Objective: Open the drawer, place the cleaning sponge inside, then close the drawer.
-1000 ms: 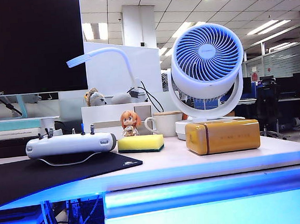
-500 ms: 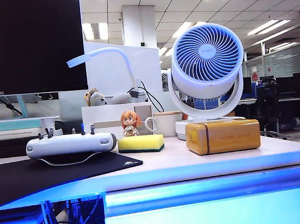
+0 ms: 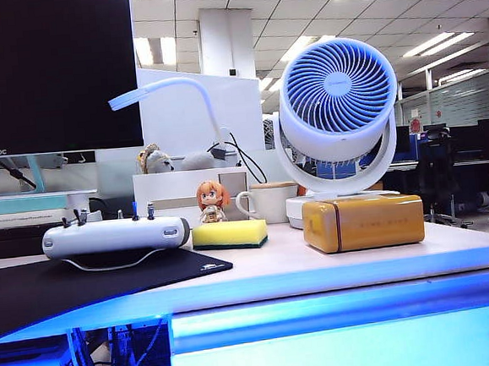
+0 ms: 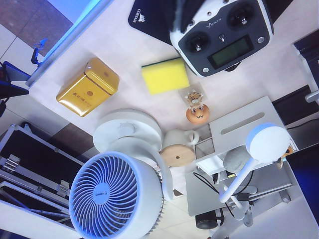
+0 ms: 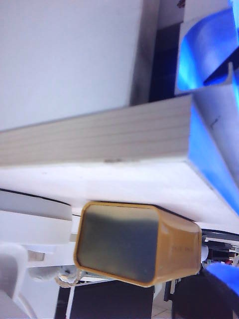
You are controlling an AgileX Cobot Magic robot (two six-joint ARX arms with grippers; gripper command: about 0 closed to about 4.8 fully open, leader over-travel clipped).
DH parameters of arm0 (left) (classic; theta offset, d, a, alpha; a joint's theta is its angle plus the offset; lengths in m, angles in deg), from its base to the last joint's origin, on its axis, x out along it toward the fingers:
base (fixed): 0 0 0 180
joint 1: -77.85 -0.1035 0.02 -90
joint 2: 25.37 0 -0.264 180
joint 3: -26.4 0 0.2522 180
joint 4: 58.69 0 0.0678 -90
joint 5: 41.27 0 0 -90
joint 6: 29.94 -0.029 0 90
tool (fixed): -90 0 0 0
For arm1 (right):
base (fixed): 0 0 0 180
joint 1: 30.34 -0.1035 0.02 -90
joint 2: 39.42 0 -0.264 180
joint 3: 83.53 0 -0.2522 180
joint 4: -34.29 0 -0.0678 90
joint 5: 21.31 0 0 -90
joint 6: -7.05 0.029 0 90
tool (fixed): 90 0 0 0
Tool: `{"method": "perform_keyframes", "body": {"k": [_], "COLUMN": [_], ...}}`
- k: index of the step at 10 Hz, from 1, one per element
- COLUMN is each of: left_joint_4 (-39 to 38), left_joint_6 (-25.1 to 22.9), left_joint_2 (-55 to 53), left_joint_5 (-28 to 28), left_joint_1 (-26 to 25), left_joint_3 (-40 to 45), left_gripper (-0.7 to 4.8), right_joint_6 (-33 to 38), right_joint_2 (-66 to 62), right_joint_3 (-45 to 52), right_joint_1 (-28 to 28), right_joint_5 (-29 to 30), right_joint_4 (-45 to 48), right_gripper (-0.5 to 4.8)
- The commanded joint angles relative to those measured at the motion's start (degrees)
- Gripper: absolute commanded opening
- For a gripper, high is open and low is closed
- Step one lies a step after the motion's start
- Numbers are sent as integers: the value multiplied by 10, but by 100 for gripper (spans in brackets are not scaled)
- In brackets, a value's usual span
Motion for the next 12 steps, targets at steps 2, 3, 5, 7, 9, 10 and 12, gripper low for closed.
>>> {"method": "perform_keyframes", "body": {"k": [2, 3, 5, 7, 9, 10, 12], "left_joint_4": [-1, -1, -1, -1, -1, 0, 0], "left_joint_6": [-2, -2, -2, -2, -2, -2, -2], "left_joint_2": [2, 2, 2, 2, 2, 2, 2], "left_joint_5": [-1, -1, -1, -2, -1, -1, -1], "left_joint_1": [0, 0, 0, 0, 0, 0, 0], "left_joint_3": [-3, -3, -3, -3, -3, -3, -3], "left_gripper": [-6, -6, -6, -6, -6, -6, -6], "right_joint_6": [8, 13, 11, 9, -10, -16, -20], "right_joint_2": [5, 6, 6, 6, 7, 7, 17], "right_joint_3": [1, 8, 28, 55, 94, 103, 146], "right_joint_1": [0, 1, 2, 11, 36, 43, 77], "right_joint_5": [46, 51, 51, 51, 51, 50, 47], "right_joint_4": [85, 93, 94, 96, 100, 100, 101], "right_gripper": [479, 479, 479, 479, 479, 479, 479]}}
